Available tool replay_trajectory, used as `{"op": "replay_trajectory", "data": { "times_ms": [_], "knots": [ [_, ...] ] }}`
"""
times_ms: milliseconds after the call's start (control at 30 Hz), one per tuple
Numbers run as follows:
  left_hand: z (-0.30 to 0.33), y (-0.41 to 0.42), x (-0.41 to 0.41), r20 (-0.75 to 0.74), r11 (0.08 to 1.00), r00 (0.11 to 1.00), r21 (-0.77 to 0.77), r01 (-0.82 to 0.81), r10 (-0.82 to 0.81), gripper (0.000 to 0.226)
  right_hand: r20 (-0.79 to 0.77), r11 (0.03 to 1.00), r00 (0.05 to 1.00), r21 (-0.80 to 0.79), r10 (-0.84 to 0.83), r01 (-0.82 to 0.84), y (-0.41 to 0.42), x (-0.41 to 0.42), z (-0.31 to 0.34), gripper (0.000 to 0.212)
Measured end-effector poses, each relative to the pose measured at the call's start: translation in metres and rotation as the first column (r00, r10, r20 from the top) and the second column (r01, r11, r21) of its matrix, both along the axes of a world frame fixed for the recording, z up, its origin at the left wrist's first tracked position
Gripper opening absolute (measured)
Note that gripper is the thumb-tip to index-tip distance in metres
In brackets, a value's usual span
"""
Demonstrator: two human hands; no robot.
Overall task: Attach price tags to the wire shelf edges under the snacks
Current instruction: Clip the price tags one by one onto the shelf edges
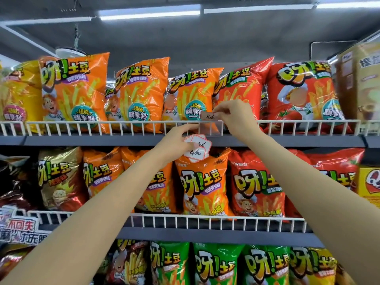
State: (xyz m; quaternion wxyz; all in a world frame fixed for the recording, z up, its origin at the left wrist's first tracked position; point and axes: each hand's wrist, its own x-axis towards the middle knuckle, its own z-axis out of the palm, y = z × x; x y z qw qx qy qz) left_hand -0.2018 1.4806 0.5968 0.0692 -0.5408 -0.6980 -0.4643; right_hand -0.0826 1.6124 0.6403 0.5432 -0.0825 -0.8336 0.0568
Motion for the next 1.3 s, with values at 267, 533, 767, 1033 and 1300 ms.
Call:
{"op": "replay_trajectory", "data": {
  "times_ms": [267,533,767,1033,1300],
  "knots": [
    [-0.003,-0.01,0.004,-0.067,1.0,0.998,-0.031,-0.003,0.001,0.062,0.053,0.993,0.994,0.081,-0.094,0.09,0.001,0.004,0.004,0.022],
    [-0.001,-0.008,0.002,-0.055,0.999,0.998,-0.048,-0.011,0.008,0.066,0.039,0.96,0.969,0.153,-0.243,0.235,-0.004,0.002,-0.008,0.013],
    [-0.002,-0.008,0.001,-0.056,0.999,0.998,-0.047,-0.002,0.0,0.068,-0.016,0.906,0.935,0.243,-0.353,0.346,-0.005,-0.006,-0.019,0.023],
    [-0.002,-0.005,0.003,-0.029,0.999,1.0,-0.033,-0.007,0.006,0.067,-0.026,0.897,0.933,0.267,-0.359,0.352,-0.002,-0.004,-0.019,0.021],
    [-0.008,-0.002,0.011,-0.082,0.993,0.996,0.116,-0.026,0.036,0.07,0.038,0.908,0.93,0.234,-0.365,0.347,-0.002,-0.001,-0.022,0.023]
  ]
}}
